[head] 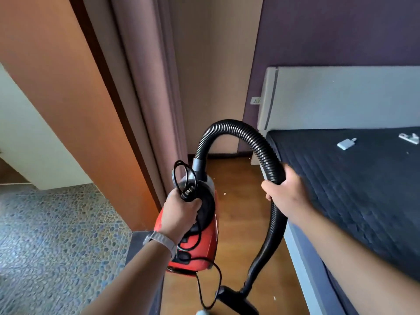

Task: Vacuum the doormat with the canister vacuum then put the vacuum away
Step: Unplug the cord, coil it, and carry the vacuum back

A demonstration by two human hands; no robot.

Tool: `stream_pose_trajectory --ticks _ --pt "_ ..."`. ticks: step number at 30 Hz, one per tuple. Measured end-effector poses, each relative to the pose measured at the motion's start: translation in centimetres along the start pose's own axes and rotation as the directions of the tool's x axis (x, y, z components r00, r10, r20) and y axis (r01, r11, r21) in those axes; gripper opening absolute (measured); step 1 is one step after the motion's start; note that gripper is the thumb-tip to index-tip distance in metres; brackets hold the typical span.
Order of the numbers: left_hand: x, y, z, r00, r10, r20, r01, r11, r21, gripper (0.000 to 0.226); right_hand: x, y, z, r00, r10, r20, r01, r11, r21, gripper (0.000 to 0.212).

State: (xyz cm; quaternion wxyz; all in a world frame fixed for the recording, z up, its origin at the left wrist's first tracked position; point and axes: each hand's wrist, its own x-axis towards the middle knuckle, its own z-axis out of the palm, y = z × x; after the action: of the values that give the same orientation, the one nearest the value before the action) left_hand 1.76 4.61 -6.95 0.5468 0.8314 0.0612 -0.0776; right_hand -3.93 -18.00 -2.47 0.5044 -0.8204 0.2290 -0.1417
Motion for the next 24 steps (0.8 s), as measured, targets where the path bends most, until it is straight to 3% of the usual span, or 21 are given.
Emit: stream_pose_trajectory --ticks 4,17,24 --pt "4.9 1.7 1.0 0.999 0.037 0.005 -0.038 0.998 0.057 0.017 3.6 0.0 0.5 0.998 0.054 -0.023 -0.053 0.997 0.051 0.023" --pt "19.9 6.1 10.7 0.998 -0.063 0.031 0.060 0.993 0.098 0.011 22.1 3.3 1.5 0.994 0.107 0.020 -0.109 0.992 0.069 0.020" --pt "29.2 11.5 18.3 0.998 -0.069 0.002 0.068 0.988 0.139 0.024 35.6 5.6 -0.9 0.985 0.156 0.070 -0.165 0.976 0.146 0.022"
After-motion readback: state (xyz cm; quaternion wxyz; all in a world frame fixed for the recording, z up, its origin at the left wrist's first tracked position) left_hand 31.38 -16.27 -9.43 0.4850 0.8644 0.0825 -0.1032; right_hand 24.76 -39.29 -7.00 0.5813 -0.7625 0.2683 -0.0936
